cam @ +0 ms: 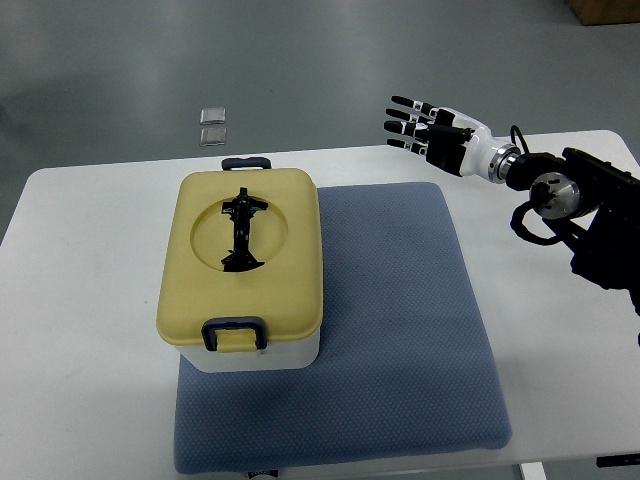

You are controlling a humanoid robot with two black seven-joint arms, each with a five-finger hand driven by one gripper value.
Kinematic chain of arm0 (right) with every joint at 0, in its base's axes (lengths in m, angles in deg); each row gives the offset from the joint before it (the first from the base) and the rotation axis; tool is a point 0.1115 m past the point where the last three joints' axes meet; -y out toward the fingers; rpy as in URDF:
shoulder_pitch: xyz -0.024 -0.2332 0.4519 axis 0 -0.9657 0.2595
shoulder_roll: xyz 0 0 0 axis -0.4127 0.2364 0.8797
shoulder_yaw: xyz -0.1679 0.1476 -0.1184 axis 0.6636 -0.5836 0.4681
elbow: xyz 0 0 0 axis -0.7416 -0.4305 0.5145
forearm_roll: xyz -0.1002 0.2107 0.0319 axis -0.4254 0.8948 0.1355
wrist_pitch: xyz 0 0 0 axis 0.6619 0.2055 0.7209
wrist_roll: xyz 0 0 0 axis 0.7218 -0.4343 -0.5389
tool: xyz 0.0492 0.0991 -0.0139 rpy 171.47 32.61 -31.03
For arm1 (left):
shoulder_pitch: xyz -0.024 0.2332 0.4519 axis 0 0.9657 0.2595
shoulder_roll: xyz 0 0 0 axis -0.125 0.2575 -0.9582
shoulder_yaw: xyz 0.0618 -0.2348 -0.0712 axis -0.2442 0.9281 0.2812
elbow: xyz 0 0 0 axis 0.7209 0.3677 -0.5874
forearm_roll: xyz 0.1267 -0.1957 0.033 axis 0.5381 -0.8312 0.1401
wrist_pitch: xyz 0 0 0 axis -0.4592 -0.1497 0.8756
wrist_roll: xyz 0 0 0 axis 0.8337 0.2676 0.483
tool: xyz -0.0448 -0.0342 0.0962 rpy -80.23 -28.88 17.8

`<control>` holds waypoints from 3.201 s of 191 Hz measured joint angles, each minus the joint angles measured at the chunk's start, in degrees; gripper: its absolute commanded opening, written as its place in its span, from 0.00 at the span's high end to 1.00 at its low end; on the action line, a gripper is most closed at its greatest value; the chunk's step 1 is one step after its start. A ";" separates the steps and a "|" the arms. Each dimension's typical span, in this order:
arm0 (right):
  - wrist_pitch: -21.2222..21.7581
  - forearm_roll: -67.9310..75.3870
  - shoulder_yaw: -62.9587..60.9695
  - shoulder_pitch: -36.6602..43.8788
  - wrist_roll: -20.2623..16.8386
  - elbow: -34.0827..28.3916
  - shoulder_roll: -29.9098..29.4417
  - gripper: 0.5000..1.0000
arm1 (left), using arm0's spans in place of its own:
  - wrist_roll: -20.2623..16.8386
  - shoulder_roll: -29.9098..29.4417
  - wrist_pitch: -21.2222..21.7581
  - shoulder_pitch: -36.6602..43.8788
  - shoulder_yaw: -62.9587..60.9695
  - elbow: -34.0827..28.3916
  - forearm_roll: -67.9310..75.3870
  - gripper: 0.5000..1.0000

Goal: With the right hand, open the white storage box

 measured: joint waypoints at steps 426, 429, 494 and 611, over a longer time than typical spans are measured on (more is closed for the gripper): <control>4.55 -66.11 0.53 13.71 12.42 -21.19 8.02 0.14 | -0.01 0.00 0.00 -0.42 -0.18 -0.32 -0.15 0.00; 4.56 -67.30 0.53 13.86 12.74 -21.94 8.02 0.14 | -0.01 0.00 0.00 -0.41 -0.18 -0.32 -0.15 0.00; 6.92 -81.84 1.24 15.50 17.16 -32.47 7.57 0.14 | -0.02 0.00 0.00 -0.42 -0.18 -0.32 -0.16 0.00; 8.60 -92.42 10.35 27.59 17.68 -34.86 0.73 0.14 | -0.03 0.00 0.00 -0.41 -0.18 -0.33 -0.16 0.00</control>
